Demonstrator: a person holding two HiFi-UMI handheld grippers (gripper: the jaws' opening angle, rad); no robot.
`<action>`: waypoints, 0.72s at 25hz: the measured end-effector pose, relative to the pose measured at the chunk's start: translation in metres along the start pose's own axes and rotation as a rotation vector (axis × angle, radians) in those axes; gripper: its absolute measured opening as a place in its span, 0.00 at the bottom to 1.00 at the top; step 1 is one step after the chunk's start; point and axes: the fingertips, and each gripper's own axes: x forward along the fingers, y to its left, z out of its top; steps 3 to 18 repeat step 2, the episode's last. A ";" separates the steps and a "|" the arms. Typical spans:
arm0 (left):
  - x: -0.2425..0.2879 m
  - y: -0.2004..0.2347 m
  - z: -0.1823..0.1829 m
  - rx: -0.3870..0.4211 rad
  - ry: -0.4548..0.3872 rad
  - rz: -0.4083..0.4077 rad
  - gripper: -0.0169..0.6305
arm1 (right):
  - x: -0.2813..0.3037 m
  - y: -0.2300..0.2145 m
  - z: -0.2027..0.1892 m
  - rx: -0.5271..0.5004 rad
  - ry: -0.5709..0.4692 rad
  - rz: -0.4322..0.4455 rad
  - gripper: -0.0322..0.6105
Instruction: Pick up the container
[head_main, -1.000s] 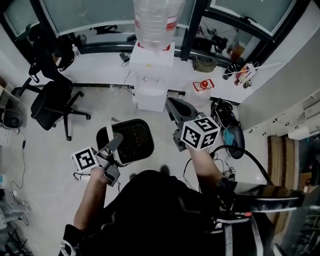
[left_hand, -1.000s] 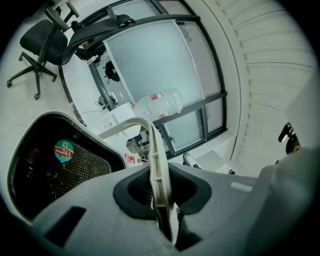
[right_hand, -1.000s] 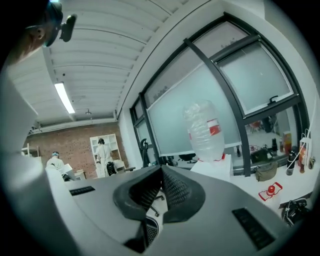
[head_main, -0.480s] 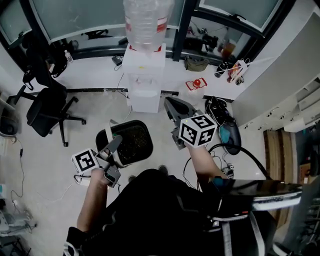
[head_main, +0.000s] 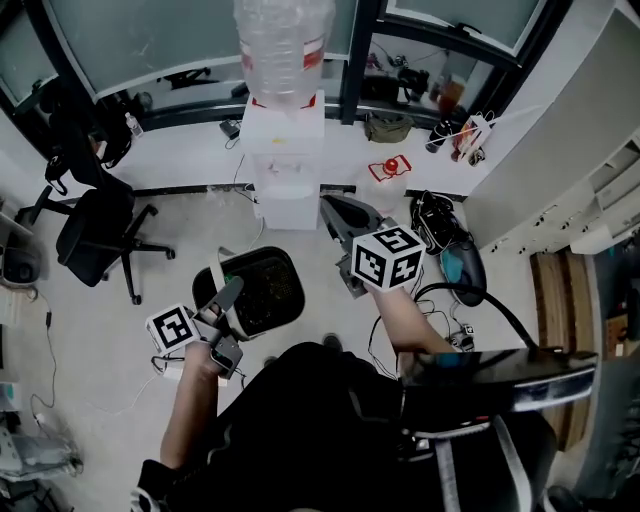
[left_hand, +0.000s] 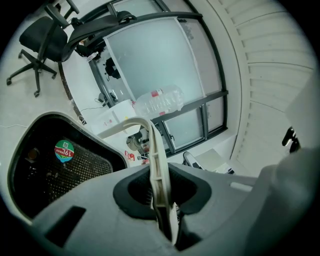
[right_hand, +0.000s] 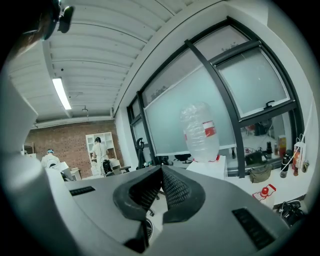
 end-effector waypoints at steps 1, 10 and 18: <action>0.000 0.001 -0.001 0.000 0.000 0.003 0.11 | 0.001 0.000 -0.001 0.005 0.002 0.001 0.06; -0.001 0.003 -0.001 0.001 -0.001 0.007 0.11 | 0.002 0.000 -0.002 0.010 0.004 0.002 0.06; -0.001 0.003 -0.001 0.001 -0.001 0.007 0.11 | 0.002 0.000 -0.002 0.010 0.004 0.002 0.06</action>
